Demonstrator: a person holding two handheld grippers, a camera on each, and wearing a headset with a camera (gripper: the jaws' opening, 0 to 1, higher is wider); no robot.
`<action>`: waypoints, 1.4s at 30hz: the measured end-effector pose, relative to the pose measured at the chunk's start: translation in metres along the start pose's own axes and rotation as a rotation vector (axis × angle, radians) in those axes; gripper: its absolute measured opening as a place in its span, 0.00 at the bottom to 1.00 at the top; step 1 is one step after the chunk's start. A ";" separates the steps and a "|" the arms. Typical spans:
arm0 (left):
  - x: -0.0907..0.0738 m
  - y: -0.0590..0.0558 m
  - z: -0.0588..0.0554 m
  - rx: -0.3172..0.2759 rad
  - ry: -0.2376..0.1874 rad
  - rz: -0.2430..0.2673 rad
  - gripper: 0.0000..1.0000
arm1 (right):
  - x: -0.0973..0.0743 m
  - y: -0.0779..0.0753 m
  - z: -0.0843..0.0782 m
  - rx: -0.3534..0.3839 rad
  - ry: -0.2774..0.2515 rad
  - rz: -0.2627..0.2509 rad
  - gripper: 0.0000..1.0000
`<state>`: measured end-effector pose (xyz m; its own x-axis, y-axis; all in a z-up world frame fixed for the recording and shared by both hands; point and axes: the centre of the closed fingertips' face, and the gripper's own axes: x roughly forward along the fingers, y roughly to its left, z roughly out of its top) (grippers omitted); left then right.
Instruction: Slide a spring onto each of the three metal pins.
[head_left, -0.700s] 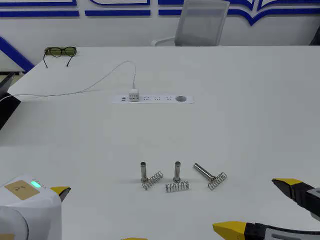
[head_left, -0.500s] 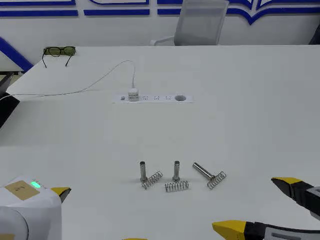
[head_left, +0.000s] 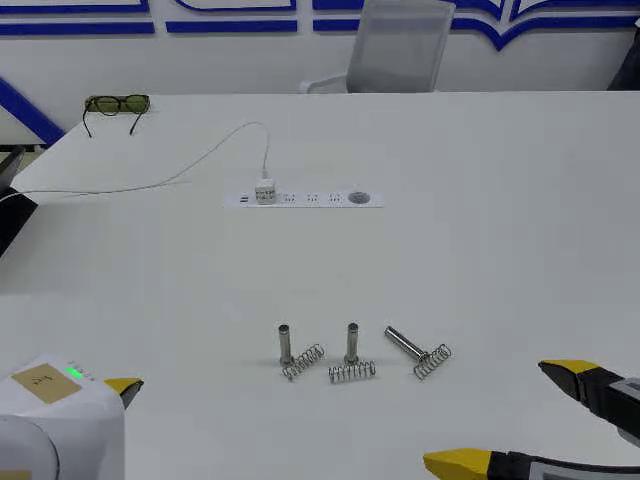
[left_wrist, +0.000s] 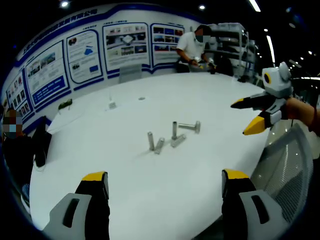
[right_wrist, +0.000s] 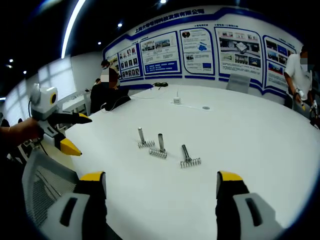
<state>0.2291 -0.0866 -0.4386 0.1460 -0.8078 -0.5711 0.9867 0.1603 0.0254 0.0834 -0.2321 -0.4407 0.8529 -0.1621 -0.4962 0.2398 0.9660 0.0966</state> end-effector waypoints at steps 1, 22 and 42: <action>0.000 0.000 0.000 -0.001 0.002 0.000 0.95 | 0.000 0.000 0.000 -0.001 0.002 0.000 0.91; 0.001 -0.003 0.003 -0.017 -0.013 -0.022 0.95 | 0.009 -0.021 0.018 0.054 -0.022 -0.034 0.73; 0.006 -0.007 0.005 -0.061 -0.050 -0.044 0.95 | 0.051 -0.030 0.035 -0.019 -0.005 0.000 0.61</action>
<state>0.2237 -0.0955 -0.4377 0.1071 -0.8419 -0.5289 0.9863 0.1571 -0.0502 0.1355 -0.2767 -0.4385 0.8554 -0.1629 -0.4917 0.2310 0.9696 0.0807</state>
